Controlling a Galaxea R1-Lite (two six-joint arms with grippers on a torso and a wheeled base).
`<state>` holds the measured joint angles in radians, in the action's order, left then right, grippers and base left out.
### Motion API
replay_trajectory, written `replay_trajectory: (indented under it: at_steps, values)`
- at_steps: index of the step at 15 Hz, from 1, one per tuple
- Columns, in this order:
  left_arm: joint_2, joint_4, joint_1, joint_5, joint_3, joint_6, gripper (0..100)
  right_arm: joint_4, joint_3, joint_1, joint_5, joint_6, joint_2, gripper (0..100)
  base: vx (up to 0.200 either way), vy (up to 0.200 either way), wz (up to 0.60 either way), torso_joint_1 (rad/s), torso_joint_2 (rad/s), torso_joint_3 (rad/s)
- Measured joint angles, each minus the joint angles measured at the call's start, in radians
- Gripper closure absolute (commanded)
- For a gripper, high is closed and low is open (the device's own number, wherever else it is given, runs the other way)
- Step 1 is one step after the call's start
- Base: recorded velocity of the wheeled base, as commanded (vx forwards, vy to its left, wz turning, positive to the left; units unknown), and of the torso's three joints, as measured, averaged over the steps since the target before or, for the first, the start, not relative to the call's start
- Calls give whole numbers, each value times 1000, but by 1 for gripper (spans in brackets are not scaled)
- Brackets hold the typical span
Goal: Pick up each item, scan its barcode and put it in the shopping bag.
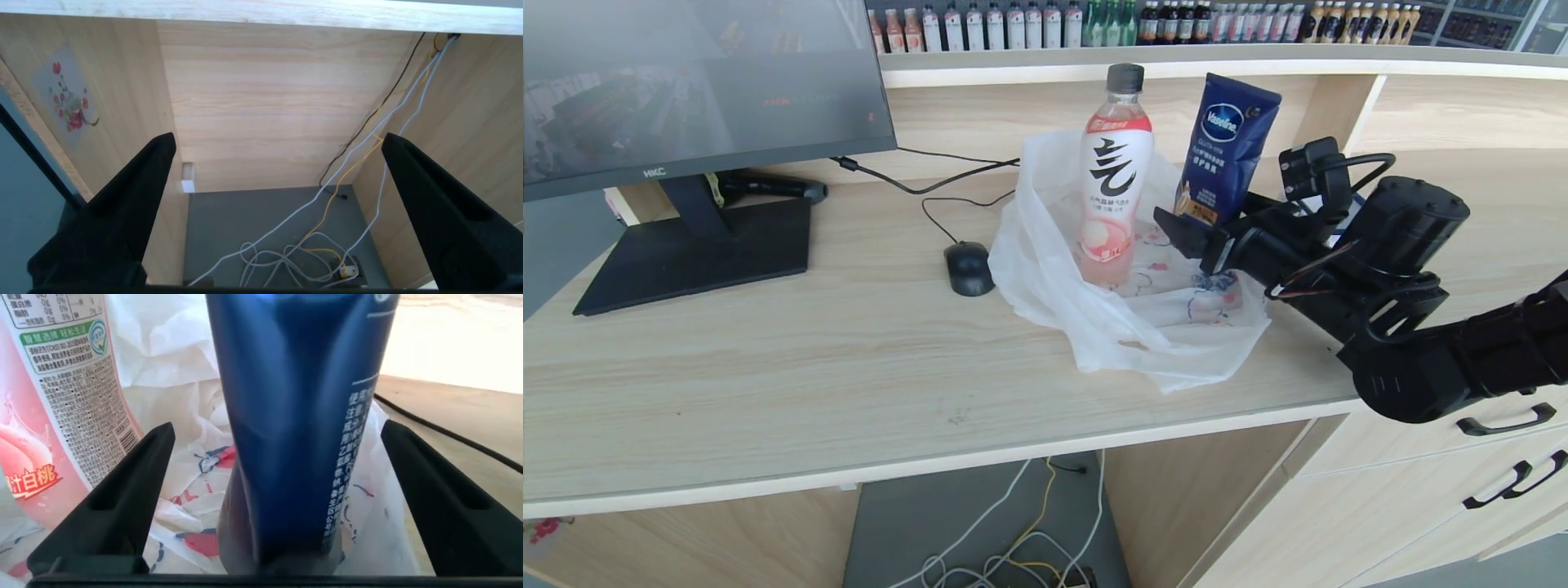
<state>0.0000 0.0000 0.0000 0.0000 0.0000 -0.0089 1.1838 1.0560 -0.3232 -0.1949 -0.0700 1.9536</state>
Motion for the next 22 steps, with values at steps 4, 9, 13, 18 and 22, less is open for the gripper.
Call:
replay_trajectory:
  at_steps: [4, 9, 13, 18, 22]
  values:
    - [0, 0, 0, 0, 0, 0, 0, 4, -77, 0, 3, -2, -75, 0, 0, 0, 0, 0, 0, 0]
    - [0, 0, 0, 0, 0, 0, 0, 49, -295, 7, 7, -1, -239, 0, 0, 0, 0, 0, 0, 0]
    - [0, 0, 0, 0, 0, 0, 0, 104, -556, 41, 6, 20, -432, 0, 0, 0, 0, 0, 0, 0]
    - [0, 0, 0, 0, 0, 0, 0, 111, -811, 79, 7, 48, -673, 0, 0, 0, 0, 0, 0, 0]
    - [0, 0, 0, 0, 0, 0, 0, 11, -1022, 81, 8, 55, -841, 0, 0, 0, 0, 0, 0, 0]
